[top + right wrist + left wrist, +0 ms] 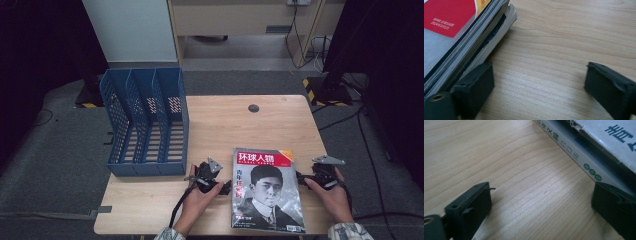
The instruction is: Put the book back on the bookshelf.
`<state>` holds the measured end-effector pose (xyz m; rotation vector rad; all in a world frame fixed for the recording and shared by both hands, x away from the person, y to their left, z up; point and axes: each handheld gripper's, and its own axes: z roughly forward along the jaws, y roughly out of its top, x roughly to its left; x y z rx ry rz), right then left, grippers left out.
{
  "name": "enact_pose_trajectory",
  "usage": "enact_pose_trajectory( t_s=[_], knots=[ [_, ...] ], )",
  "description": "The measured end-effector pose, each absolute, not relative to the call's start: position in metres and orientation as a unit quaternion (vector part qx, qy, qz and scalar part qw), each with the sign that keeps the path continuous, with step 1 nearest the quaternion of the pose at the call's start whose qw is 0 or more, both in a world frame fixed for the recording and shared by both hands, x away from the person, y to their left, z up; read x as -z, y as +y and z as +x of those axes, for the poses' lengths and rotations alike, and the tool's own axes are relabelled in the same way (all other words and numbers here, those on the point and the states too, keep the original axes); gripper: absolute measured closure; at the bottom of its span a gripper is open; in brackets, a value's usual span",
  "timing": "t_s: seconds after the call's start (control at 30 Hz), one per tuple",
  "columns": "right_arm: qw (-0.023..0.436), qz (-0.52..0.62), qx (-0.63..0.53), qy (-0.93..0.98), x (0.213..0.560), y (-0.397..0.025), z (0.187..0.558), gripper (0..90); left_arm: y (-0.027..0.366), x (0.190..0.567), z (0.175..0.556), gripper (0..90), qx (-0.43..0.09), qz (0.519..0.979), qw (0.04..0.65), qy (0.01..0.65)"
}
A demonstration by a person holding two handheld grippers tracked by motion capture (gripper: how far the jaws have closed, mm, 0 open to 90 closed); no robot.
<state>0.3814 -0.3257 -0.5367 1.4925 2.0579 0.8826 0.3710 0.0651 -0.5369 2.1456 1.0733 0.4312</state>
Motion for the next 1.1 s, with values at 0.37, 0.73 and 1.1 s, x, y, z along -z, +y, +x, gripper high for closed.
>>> enact_pose_trajectory(
  t_s=[0.37,0.73,1.1],
  knots=[
    [0.234,0.536,-0.362,0.726,0.509,-0.335,0.364,36.0,0.075,0.517,0.364,14.5,-0.144,0.794,0.399,0.436],
    [0.156,0.459,-0.424,0.765,0.498,-0.3,0.353,37.3,0.061,0.496,0.343,25.9,-0.099,0.804,0.446,0.381],
    [0.142,0.452,-0.399,0.785,0.506,-0.289,0.354,26.7,0.05,0.51,0.34,33.3,-0.05,0.82,0.43,0.374]
  ],
)
